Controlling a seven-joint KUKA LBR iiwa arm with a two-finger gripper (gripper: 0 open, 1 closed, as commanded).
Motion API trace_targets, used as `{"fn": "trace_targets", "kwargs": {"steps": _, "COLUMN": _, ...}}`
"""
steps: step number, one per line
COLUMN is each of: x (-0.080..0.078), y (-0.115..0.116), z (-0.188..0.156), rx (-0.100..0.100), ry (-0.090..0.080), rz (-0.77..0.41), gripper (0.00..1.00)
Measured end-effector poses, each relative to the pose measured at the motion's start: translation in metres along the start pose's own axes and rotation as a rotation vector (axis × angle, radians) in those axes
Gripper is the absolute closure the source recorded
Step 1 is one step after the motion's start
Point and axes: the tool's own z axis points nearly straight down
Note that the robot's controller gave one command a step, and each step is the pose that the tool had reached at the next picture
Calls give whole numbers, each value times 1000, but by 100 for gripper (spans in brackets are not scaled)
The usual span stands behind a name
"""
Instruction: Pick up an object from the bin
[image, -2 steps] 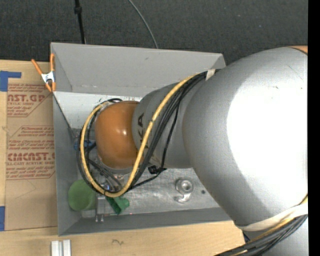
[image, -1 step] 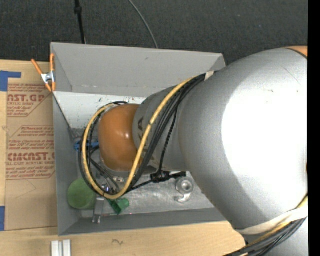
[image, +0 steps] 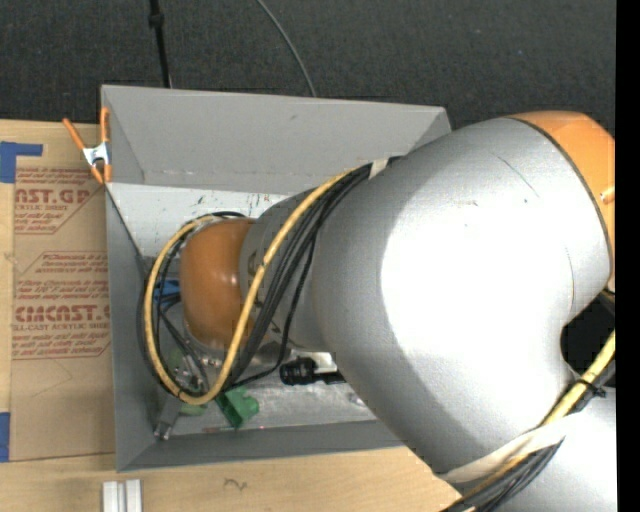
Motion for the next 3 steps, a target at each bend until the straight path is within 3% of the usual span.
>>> {"fn": "trace_targets", "kwargs": {"steps": 1, "x": 0, "y": 0, "z": 0, "rx": 1, "ry": 2, "rz": 0, "gripper": 0}}
{"fn": "trace_targets", "kwargs": {"steps": 2, "x": -3, "y": 1, "z": -2, "rx": -4, "ry": -5, "rz": 1, "gripper": 100}}
{"fn": "trace_targets", "kwargs": {"steps": 3, "x": -4, "y": 2, "z": -54, "rx": -1, "ry": 0, "rz": 1, "gripper": 100}}
